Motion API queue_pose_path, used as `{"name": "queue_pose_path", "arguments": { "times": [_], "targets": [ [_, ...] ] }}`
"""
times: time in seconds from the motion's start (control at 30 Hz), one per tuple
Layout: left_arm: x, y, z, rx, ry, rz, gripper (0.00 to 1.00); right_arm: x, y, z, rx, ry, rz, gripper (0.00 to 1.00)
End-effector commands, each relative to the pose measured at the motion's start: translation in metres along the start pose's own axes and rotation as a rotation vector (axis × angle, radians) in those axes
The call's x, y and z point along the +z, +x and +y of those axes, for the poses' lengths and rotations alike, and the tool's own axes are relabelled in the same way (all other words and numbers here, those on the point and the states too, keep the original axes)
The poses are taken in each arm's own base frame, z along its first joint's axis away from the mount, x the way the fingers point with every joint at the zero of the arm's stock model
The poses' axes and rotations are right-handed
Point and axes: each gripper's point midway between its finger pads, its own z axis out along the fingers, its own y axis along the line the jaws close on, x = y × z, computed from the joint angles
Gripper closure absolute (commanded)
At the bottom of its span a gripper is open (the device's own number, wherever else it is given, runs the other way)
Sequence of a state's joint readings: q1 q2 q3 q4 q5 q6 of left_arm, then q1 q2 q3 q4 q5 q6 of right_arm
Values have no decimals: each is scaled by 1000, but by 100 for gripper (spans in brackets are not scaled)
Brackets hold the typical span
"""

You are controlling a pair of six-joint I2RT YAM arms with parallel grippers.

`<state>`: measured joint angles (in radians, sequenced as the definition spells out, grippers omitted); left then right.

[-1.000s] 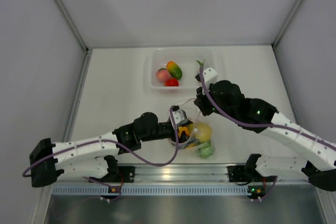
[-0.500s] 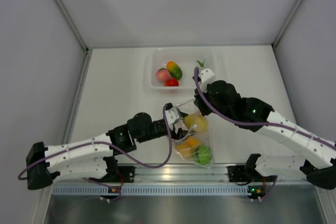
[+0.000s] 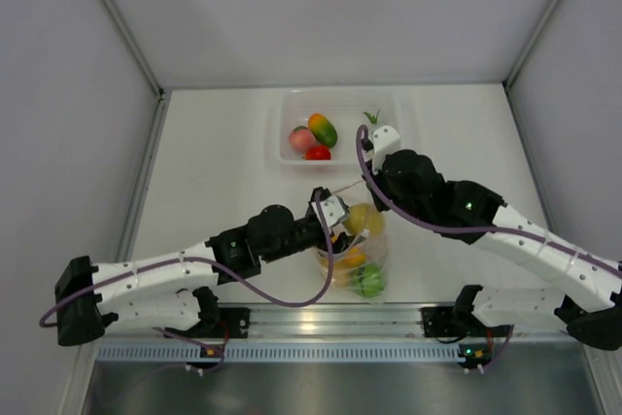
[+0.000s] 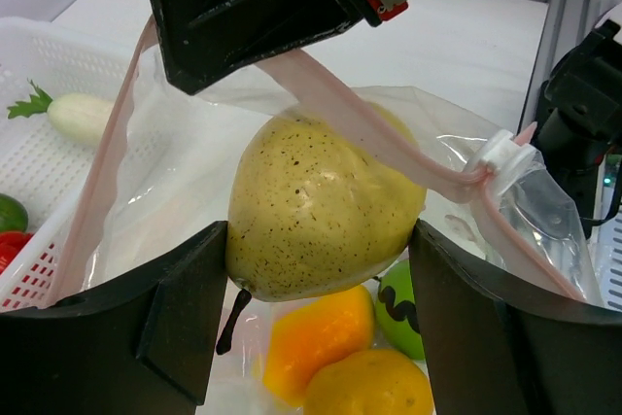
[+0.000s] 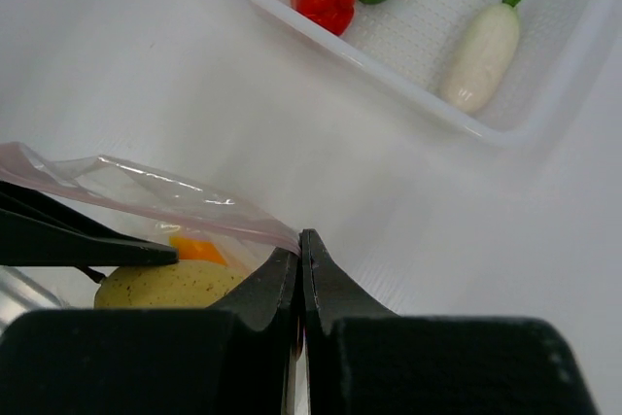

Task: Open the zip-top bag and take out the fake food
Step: Pick up the fake fruit from the zipper food storage bag.

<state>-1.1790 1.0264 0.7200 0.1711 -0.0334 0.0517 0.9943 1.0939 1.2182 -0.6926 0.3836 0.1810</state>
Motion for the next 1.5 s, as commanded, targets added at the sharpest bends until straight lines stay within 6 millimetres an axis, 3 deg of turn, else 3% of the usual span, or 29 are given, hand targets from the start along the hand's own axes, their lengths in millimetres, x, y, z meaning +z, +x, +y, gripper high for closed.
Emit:
{"name": "queue_pose_path", "arguments": {
  "times": [0.0, 0.13, 0.4, 0.63, 0.93, 1.17, 1.47],
  "targets": [
    [3, -18, 9, -2, -49, -38, 100, -3, 4, -38, -72, 210, 34, 100],
    [3, -18, 29, -8, -167, -29, 100, -4, 8, -49, -85, 272, 43, 100],
    [14, -7, 52, -29, -313, 43, 100, -17, -10, -9, -53, 58, -17, 100],
    [10, -14, 72, -96, -445, 24, 100, -15, -1, -9, -105, 120, 3, 100],
    [3, -33, 63, -184, -397, -16, 100, -10, 6, -41, -135, 355, -3, 100],
    [-10, -35, 47, -259, -313, -41, 100, -12, 3, -49, -115, 413, -36, 100],
    [-25, -29, 44, -281, -293, -56, 100, -12, 4, -52, -113, 424, -39, 100]
  ]
}}
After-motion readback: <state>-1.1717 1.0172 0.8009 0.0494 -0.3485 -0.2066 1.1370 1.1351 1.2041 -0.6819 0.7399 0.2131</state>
